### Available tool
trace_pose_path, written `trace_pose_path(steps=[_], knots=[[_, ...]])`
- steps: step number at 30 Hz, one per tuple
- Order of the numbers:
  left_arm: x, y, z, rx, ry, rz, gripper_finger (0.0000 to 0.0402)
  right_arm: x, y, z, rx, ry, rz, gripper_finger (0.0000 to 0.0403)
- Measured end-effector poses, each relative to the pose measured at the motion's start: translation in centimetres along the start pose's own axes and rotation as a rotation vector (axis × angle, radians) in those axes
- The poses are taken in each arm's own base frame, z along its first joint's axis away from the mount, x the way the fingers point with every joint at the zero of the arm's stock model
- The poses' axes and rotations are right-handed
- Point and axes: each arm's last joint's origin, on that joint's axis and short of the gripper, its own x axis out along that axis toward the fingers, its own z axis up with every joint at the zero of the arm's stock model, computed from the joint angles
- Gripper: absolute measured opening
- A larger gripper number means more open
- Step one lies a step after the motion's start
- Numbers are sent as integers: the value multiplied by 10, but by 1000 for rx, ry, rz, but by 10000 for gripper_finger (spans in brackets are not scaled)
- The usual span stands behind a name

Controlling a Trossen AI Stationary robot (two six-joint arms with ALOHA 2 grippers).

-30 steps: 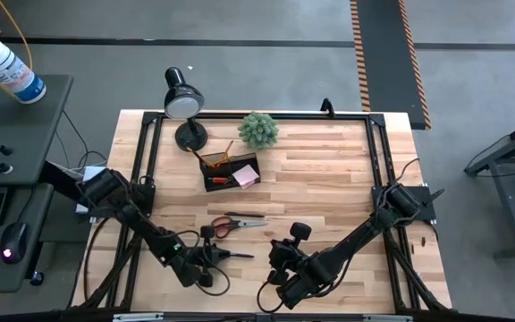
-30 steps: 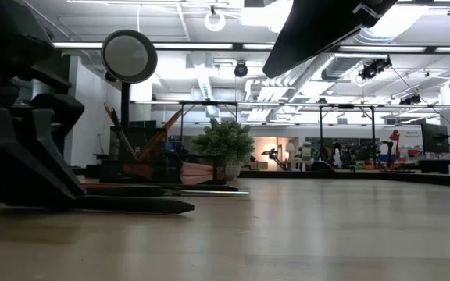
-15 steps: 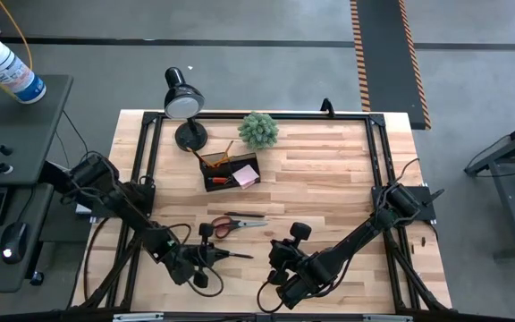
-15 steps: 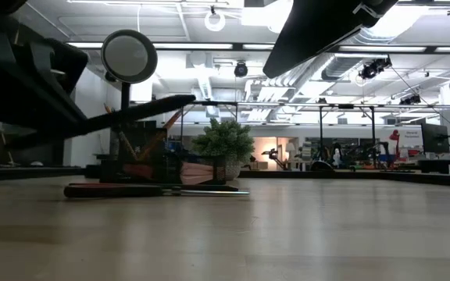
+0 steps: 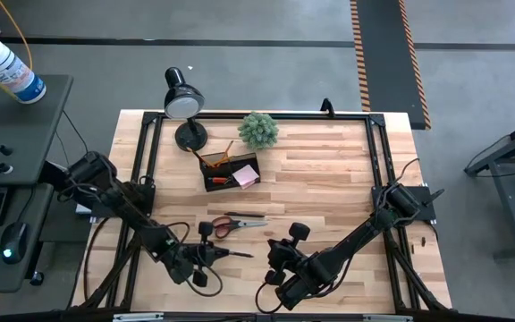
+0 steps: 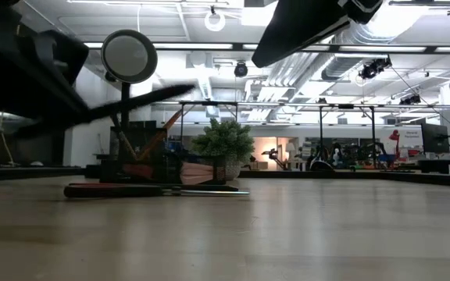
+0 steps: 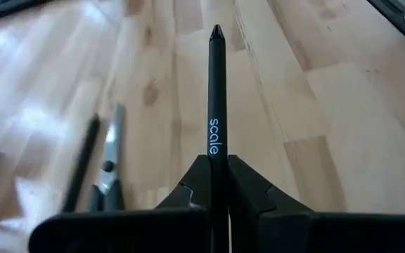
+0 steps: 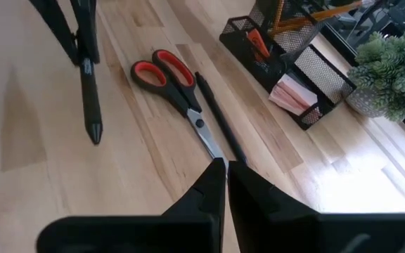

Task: Pick and place office supplies into organizer
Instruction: Put the bottom pen into the desktop organizer

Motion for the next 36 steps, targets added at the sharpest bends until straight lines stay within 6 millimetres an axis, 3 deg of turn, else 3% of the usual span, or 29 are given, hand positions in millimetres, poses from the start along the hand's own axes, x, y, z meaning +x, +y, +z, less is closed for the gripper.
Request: trace_pose_path(steps=[5,14,20,27,36], knots=[[-11,8,15,22,-63,35,1,0,0,0,0,-5,-1,11],[-50,35,51,97,-213,117,0,-1,7,12,-25,-132,-12,11],[-76,55,70,136,-309,153,0,-2,16,32,-41,-282,-37,11],[-96,69,85,182,-402,178,0,-11,16,64,4,-453,-256,11],[-105,74,94,278,-477,200,0,-15,7,110,-6,-588,-102,57]])
